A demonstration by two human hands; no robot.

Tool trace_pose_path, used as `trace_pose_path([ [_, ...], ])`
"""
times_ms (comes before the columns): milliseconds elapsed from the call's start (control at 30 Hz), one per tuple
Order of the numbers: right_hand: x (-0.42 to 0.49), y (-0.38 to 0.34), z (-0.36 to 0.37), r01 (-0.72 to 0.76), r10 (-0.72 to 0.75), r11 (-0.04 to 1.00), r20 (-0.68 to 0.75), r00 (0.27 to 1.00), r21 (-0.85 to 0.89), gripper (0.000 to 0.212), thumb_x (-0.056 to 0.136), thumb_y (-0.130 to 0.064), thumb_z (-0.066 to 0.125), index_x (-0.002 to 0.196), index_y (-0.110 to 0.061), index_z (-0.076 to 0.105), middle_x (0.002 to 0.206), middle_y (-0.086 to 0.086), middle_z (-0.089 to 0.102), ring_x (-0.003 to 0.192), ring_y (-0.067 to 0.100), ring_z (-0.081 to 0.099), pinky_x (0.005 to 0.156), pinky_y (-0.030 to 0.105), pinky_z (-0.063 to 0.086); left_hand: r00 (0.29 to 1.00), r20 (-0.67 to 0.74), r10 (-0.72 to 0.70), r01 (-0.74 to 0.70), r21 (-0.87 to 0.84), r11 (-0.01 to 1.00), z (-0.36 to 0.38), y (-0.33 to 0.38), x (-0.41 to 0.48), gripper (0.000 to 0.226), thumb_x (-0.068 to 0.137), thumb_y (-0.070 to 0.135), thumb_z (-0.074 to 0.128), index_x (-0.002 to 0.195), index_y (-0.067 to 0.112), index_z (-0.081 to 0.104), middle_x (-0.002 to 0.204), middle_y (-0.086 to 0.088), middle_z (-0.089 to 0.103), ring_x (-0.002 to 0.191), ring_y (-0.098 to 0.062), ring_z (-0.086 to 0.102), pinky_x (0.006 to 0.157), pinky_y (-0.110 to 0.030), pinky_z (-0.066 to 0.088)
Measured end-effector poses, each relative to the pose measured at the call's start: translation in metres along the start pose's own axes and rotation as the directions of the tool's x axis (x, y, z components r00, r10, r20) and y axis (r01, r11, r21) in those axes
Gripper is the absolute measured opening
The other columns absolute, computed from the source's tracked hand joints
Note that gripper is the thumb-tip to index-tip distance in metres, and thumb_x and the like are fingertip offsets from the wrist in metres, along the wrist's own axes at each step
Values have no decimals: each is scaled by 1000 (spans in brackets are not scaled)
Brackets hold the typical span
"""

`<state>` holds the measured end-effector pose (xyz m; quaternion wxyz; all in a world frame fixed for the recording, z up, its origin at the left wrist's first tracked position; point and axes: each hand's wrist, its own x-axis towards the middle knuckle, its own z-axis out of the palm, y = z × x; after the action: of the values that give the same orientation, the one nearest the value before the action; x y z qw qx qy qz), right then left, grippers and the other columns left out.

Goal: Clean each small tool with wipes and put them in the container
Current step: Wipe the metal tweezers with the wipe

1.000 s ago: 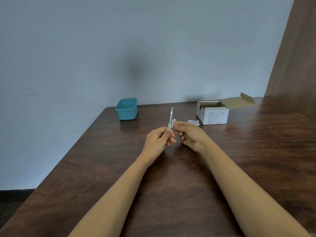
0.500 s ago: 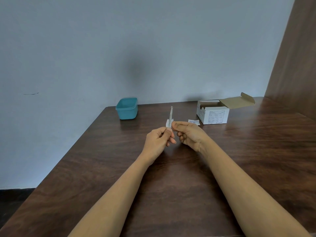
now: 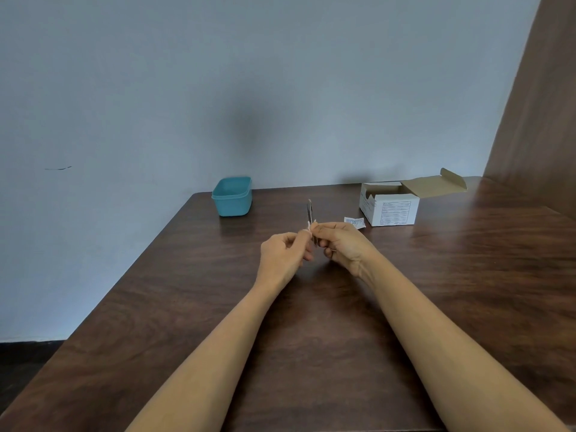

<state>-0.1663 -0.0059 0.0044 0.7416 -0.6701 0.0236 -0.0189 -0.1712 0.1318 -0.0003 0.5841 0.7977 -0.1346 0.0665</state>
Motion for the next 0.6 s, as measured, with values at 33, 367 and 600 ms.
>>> trace_pose_path([
  [33, 0, -1, 1, -4, 4, 1000, 5, 1000, 2, 20, 90, -18, 63, 71, -14, 68, 55, -5, 48, 52, 3, 39, 47, 13, 32, 998, -51, -21, 20, -17, 1000, -2, 0, 1, 33, 93, 32, 53, 74, 14, 72, 66, 2, 71, 57, -1, 59, 58, -15, 48],
  [367, -5, 1, 5, -10, 20, 997, 139, 990, -71, 28, 90, -17, 63, 63, -15, 68, 62, -2, 53, 53, 3, 39, 47, 12, 32, 982, 100, -160, 186, -357, 916, -7, 0, 6, 20, 95, 28, 57, 101, 20, 74, 93, 11, 73, 86, -3, 59, 77, -24, 43],
  [600, -3, 1, 3, -77, 89, 993, 153, 984, -86, 13, 85, -12, 68, 73, -11, 72, 62, -1, 56, 53, 3, 39, 48, 13, 32, 971, 20, -237, 216, -499, 840, -9, 1, 6, 16, 88, 31, 66, 78, 25, 77, 96, 4, 74, 93, -12, 55, 73, -27, 39],
])
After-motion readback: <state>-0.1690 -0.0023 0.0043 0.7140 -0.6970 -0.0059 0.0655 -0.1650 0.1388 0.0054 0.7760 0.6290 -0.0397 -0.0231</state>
